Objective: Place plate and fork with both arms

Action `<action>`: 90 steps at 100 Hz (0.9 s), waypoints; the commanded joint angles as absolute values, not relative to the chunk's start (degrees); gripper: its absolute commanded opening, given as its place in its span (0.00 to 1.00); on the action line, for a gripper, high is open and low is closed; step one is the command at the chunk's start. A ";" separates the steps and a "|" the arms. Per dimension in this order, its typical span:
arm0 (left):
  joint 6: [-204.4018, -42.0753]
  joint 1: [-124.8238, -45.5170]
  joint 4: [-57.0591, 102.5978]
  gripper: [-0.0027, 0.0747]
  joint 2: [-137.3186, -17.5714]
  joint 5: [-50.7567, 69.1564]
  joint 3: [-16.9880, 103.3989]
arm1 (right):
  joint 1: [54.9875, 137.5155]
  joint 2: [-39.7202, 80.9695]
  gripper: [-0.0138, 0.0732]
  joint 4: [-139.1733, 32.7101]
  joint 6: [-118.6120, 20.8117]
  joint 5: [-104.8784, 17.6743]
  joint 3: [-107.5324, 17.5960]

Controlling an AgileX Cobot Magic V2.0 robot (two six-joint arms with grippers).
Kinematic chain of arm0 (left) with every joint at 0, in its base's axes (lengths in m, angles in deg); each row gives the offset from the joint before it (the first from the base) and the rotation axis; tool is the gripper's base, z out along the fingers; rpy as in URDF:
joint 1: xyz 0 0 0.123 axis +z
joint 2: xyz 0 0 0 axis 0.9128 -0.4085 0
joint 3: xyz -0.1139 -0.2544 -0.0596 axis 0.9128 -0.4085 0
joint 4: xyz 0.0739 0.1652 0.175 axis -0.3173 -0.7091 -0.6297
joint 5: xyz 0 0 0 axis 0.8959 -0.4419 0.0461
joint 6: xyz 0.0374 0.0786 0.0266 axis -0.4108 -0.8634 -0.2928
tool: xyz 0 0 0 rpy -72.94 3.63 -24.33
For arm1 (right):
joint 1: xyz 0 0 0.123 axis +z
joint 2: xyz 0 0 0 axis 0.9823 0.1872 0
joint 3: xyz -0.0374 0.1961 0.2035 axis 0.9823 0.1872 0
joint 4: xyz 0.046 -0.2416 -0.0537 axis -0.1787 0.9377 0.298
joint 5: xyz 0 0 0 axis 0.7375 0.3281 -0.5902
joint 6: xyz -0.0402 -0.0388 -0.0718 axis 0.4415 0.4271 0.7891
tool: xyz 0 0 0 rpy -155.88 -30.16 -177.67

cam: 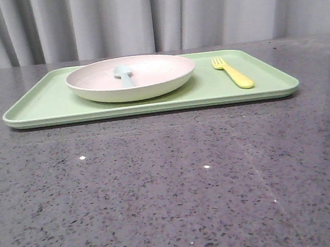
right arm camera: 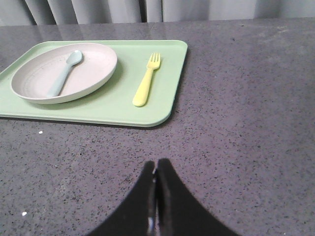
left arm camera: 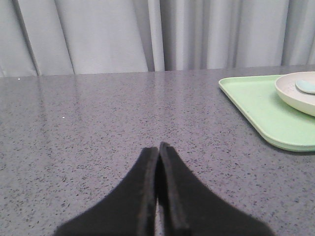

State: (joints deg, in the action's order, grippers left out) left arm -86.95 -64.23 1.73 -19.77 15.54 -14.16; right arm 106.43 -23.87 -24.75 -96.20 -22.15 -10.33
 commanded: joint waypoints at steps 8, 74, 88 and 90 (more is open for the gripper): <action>-86.41 -64.42 2.17 0.01 -17.85 19.81 -14.89 | 106.33 -23.36 0.08 -23.55 -96.15 -26.47 -11.78; -86.41 -64.42 2.17 0.01 -17.85 19.81 -14.89 | 88.60 -26.83 0.08 -33.69 -80.35 -63.53 7.26; -86.41 -64.42 2.17 0.01 -17.85 19.81 -14.89 | 85.39 -30.10 0.08 -35.19 -80.40 -63.53 11.49; -86.41 -64.42 2.17 0.01 -17.85 19.81 -14.89 | 85.00 -30.55 0.08 -35.34 -80.40 -63.44 12.04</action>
State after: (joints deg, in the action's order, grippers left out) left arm -86.95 -64.23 1.73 -19.77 15.54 -14.16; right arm 86.66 -29.48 -34.25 -81.25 -58.31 11.66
